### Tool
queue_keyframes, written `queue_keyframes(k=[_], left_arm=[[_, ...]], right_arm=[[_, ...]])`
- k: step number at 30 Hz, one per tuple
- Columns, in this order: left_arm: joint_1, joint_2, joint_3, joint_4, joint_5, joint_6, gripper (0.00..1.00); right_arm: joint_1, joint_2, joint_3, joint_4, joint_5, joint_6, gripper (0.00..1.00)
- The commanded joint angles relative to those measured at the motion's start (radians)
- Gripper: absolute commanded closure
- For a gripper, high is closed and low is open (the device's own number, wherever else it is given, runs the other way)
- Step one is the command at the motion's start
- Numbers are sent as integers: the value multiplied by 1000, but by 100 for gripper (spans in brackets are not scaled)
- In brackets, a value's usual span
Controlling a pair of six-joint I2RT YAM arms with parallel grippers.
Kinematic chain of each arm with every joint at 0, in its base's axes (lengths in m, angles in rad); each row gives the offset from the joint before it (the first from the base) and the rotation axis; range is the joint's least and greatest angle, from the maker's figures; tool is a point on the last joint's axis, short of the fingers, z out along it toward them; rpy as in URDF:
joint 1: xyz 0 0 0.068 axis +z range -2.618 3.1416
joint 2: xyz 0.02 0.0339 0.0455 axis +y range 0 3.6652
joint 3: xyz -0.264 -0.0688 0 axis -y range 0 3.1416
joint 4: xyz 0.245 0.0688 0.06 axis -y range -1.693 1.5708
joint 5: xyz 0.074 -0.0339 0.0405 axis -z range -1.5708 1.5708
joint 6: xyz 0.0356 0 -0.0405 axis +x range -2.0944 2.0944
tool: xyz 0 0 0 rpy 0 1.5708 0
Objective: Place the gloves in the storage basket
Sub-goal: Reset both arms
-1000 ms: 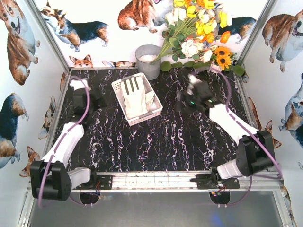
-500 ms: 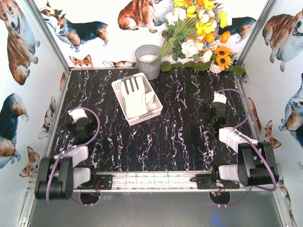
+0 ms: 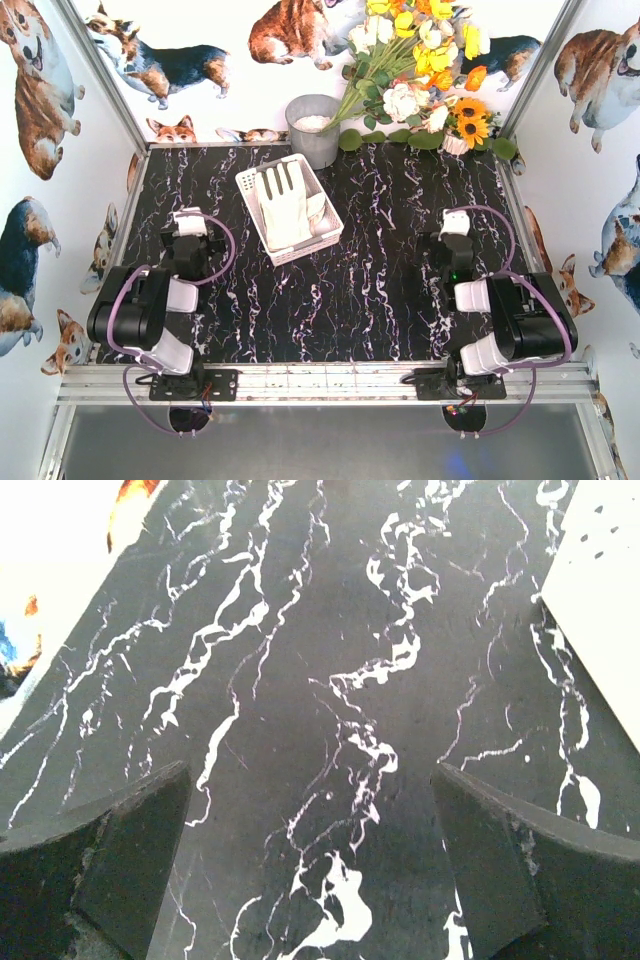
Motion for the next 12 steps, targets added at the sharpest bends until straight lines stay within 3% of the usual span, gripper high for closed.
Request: queue_keyframes(k=[1,12], left_arm=[[7,-1,16,56,-20,14,0],[7,-10,24,25,48,26,0]], right_arm=[[-17,-15,25,152,-21,-2,0],[-24,-4,20,178,-34,-1,0]])
